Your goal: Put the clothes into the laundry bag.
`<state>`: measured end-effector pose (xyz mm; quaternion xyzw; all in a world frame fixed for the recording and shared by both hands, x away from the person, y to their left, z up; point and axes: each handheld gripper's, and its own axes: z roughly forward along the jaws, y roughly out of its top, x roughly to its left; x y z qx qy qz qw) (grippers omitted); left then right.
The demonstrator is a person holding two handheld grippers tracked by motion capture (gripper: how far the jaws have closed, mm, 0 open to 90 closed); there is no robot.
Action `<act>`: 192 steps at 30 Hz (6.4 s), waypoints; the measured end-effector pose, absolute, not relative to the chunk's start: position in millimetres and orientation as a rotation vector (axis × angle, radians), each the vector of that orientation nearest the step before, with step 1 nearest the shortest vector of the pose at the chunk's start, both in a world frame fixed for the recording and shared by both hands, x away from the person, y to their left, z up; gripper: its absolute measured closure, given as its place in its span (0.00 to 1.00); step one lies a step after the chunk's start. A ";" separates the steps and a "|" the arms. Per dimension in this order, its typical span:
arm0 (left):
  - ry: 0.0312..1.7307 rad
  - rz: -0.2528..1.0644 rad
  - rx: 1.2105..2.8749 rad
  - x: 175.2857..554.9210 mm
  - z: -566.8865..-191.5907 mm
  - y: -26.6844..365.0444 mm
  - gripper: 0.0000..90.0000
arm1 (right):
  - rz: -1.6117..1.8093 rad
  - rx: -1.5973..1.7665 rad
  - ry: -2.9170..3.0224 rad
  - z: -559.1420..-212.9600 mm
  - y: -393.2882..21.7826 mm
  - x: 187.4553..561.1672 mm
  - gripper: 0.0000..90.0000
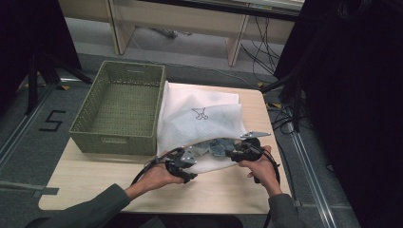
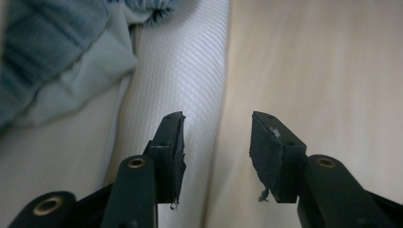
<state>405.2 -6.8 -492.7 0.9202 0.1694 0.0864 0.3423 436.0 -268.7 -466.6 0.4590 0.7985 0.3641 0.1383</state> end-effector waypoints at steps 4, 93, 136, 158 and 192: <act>0.473 0.225 2.392 414.2 -504.7 -19.9 0.62 | 1.014 1.350 2.344 -466.3 -266.6 435.1 0.50; 0.658 0.353 2.219 364.6 -443.7 111.3 0.44 | 0.845 0.892 2.226 -420.9 -222.3 448.6 0.95; 0.723 0.313 2.278 370.1 -456.9 124.6 0.36 | 0.684 0.895 2.439 -492.9 -188.3 423.2 0.92; 0.805 0.323 2.222 372.7 -456.5 149.0 0.34 | 1.034 1.095 2.389 -453.3 -207.9 386.5 0.46; 0.837 0.281 2.155 351.9 -459.3 162.7 0.18 | 1.235 1.236 2.358 -452.1 -230.7 363.1 0.35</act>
